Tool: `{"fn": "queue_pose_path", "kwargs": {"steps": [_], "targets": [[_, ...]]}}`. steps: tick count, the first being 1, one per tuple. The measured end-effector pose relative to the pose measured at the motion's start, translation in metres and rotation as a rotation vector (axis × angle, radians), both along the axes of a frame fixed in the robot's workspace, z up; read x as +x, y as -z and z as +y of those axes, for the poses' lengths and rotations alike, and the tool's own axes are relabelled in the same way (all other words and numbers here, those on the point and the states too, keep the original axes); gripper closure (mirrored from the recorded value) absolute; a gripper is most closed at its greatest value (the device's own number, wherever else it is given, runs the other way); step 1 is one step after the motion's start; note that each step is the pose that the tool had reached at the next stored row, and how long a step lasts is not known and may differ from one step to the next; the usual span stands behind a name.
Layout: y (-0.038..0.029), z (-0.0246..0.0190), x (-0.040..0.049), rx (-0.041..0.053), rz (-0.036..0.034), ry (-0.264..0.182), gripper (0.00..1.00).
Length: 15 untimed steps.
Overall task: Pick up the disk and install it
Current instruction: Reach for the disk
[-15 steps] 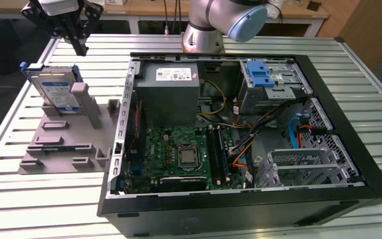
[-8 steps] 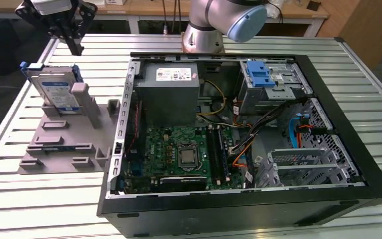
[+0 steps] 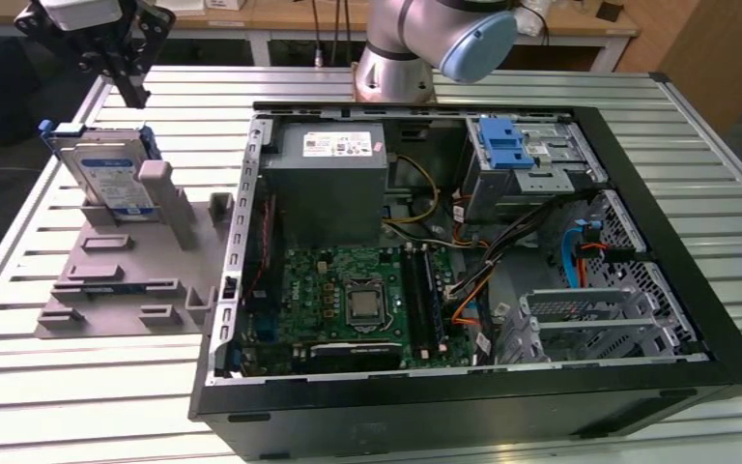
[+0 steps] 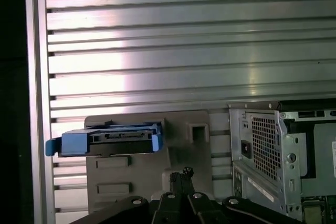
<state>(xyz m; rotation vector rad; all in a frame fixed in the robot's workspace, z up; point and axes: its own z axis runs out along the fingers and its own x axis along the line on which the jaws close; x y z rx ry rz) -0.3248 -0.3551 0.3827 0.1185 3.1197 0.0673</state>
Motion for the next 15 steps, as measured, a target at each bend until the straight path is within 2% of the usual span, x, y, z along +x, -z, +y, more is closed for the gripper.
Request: {"fn": "queue_pose_path", "kwargs": {"steps": [8, 15], "targets": [[0.0015, 0.0011, -0.0135, 0.0, 0.0003, 0.0, 0.89], [0.0029, 0.0016, -0.0321, 0.0, 0.0003, 0.001, 0.89]]}}
